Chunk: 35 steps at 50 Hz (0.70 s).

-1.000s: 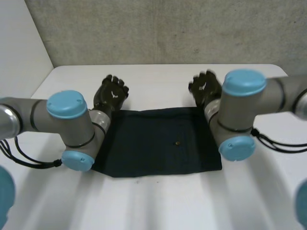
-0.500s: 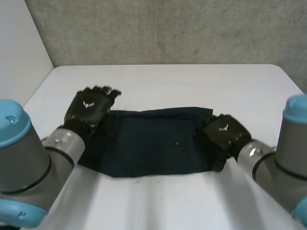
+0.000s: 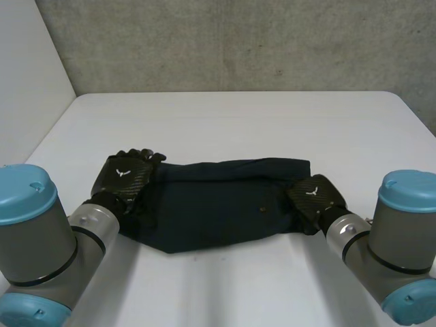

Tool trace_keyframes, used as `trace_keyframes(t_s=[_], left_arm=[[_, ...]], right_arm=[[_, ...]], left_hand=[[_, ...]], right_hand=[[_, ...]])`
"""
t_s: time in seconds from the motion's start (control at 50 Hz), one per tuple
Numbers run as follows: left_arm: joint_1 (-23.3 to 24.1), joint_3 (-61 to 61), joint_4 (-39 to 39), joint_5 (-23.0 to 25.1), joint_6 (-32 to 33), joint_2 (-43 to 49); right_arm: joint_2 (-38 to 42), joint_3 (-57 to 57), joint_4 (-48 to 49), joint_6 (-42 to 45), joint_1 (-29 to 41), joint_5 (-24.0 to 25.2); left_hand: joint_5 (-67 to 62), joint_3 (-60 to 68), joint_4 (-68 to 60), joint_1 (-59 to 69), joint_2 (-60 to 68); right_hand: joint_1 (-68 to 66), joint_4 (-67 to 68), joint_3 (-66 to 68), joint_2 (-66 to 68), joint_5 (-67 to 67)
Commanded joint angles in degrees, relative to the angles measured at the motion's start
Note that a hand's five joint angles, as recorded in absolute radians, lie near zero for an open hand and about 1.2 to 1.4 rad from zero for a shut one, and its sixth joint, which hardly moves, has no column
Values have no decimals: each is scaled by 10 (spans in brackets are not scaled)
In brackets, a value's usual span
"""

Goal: Fold the shorts.

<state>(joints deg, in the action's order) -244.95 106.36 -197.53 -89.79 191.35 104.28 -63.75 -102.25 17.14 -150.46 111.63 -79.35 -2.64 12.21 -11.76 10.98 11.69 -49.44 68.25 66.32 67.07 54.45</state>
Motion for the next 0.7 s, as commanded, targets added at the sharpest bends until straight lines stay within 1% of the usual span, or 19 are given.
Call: trace_keyframes(t_s=[0.02,0.08,0.1,0.14,0.16,0.22,0.3,0.32,0.38,0.4,0.46,0.48,0.54,0.56,0.6,0.62,0.68,0.7], left_arm=[[-4,3,0,-1,0,0],[-4,4,0,0,0,-2],[-4,4,0,0,0,-3],[-4,4,0,0,0,-7],[-4,4,0,-1,0,-7],[-4,4,0,-1,0,-11],[-3,4,0,-1,0,-17],[-3,4,0,-2,0,-18],[-3,5,0,-4,0,-19],[-3,5,0,-4,0,-20],[-4,9,0,-3,0,-25],[-4,9,0,-3,0,-27],[-4,8,0,-4,0,-32],[-4,8,0,-5,0,-37],[-6,8,0,-6,-1,-45],[-8,8,0,-7,-1,-49],[-15,4,0,-20,-1,-64],[-18,4,0,-24,-1,-68]], right_arm=[[-87,-19,-104,96,-50,-3],[-114,-20,-162,152,-83,-3],[-129,-20,-195,191,-107,-4],[-141,-16,-222,228,-127,-4],[-150,-9,-242,261,-141,-2],[-159,13,-244,289,-146,-5],[-168,64,-245,304,-92,-7],[-171,85,-245,307,-58,-1],[-165,117,-243,307,-8,2],[-161,139,-240,307,30,4],[-133,178,-234,315,109,22],[-105,199,-233,324,155,40],[-68,225,-233,336,215,77],[-48,237,-234,336,247,103],[-27,243,-234,334,264,132],[-2,245,-234,332,270,157],[34,245,-235,329,275,190],[48,246,-235,328,275,201]], left_hand=[[26,-22,18,-10,-17],[26,-22,18,-10,-17],[26,-22,18,-10,-17],[26,-22,18,-10,-17],[26,-22,18,-10,-17],[26,-22,18,-10,-17],[26,-22,18,-10,-17],[26,-22,18,-10,-17],[26,-22,18,-10,-17],[26,-22,18,-10,-17],[26,-22,18,-10,-17],[26,-22,18,-10,-17],[26,-22,18,-10,-17],[26,-22,18,-10,-17],[26,-22,18,-10,-17],[26,-22,18,-10,-17],[26,-22,18,-10,-17],[26,-22,18,-10,-17]], right_hand=[[-306,118,137,129,156],[-306,118,137,129,156],[-306,118,137,129,156],[-306,118,137,129,156],[-306,118,137,129,156],[-306,118,137,129,156],[-306,118,137,129,156],[-306,118,137,129,156],[-306,118,137,129,156],[-306,118,137,129,156],[-306,118,137,129,156],[-306,118,137,129,156],[-306,118,137,129,156],[-306,118,137,129,156],[-306,118,137,129,156],[-306,118,137,129,156],[-306,118,137,129,156],[-171,-17,3,-5,21]])
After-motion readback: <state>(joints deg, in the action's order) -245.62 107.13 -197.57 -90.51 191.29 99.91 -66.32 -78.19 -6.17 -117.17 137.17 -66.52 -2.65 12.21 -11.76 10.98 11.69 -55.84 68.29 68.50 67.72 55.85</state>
